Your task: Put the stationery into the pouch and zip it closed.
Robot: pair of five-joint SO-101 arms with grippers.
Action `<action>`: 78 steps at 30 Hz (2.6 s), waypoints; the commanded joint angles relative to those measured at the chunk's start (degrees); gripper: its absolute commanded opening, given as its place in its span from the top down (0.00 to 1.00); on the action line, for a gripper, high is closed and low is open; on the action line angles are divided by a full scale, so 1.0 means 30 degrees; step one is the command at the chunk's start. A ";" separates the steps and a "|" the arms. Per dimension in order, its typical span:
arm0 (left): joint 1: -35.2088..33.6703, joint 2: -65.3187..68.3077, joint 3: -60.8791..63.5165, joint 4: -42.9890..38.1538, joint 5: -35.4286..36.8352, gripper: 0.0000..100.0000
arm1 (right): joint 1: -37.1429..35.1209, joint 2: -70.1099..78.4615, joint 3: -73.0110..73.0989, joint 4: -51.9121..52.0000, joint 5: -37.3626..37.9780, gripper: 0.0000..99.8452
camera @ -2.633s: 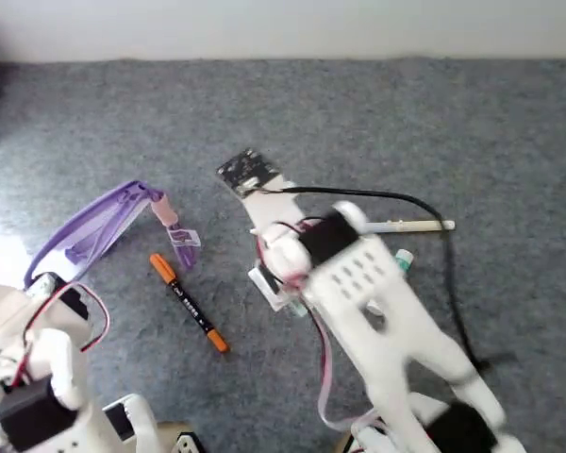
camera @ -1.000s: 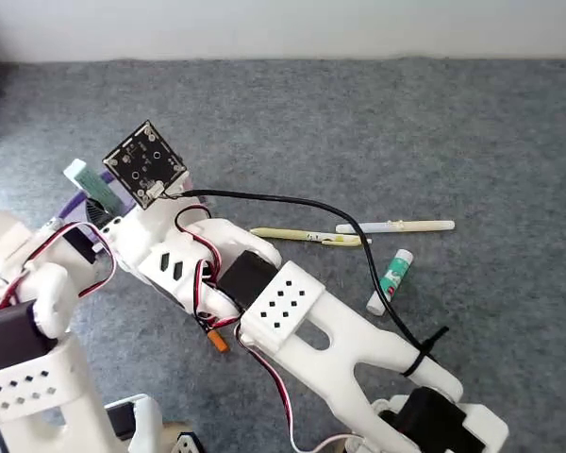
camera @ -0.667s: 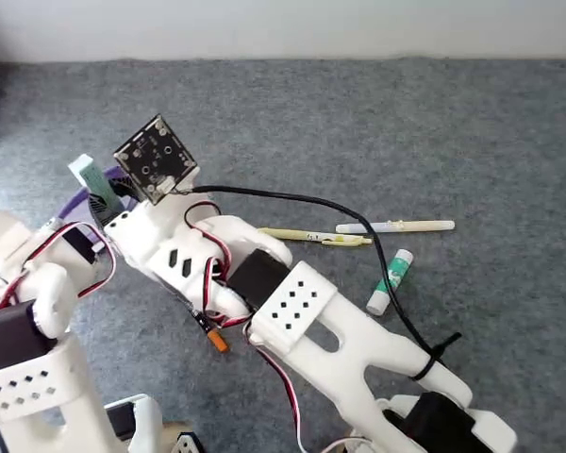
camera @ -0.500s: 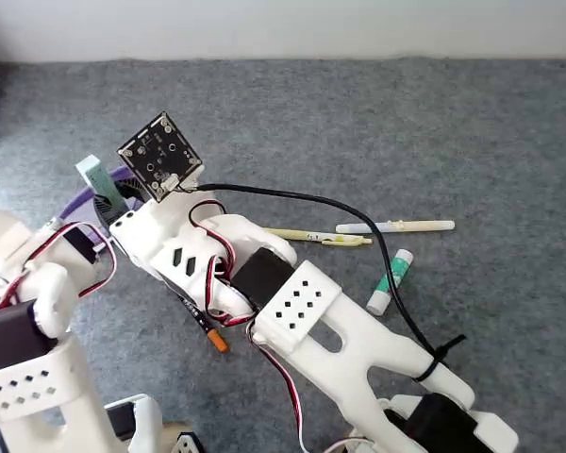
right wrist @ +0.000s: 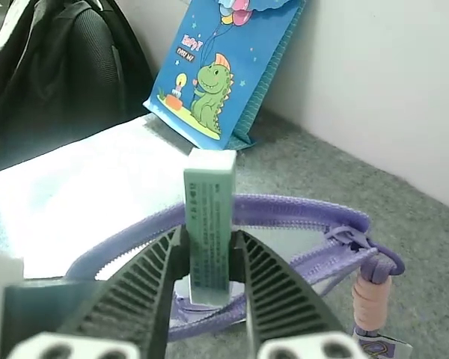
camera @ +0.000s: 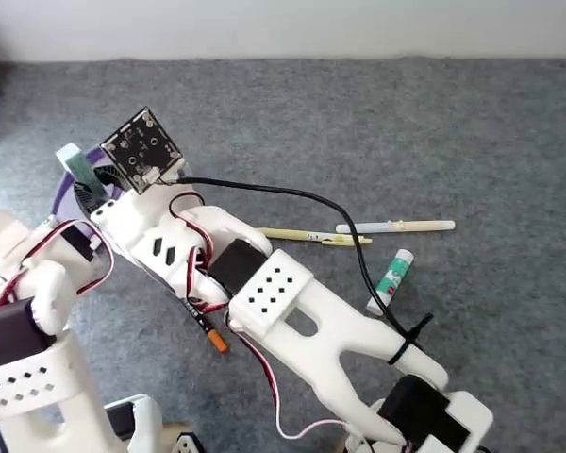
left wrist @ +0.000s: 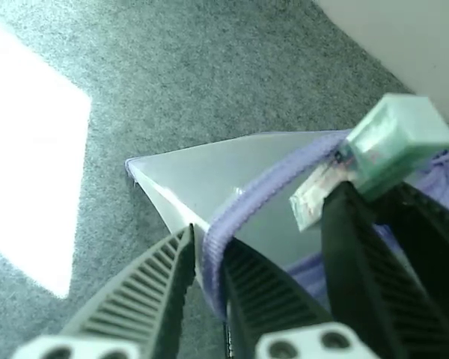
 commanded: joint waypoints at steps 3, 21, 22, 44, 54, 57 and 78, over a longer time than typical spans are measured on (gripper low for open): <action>0.0147 0.0293 -0.0484 0.0205 0.0322 0.99 | 0.0190 0.0337 -0.0791 0.2388 0.0674 0.91; 0.0029 0.0293 -0.0484 -0.0088 0.0352 0.99 | 0.5641 -0.6930 -0.0791 1.1326 0.0088 0.90; 0.0029 0.0293 -0.0484 -0.0088 0.0352 0.99 | 0.6637 -0.7048 -0.0791 1.2147 0.0088 0.89; 0.0029 0.0293 -0.0454 -0.0088 0.0352 0.99 | 1.1267 0.6989 -0.6945 1.9590 1.0198 0.81; 0.0029 0.0176 0.0308 -0.0352 0.0352 0.99 | 0.8864 1.4256 -1.2747 1.9736 1.1868 0.81; 0.0029 0.0176 0.0249 -0.0352 0.0352 0.99 | 0.8425 1.6015 -1.4388 1.9766 1.1868 0.81; 0.0117 0.0293 0.0337 -0.0586 0.0352 0.99 | 0.9568 1.2821 -1.5941 2.2256 1.0667 0.99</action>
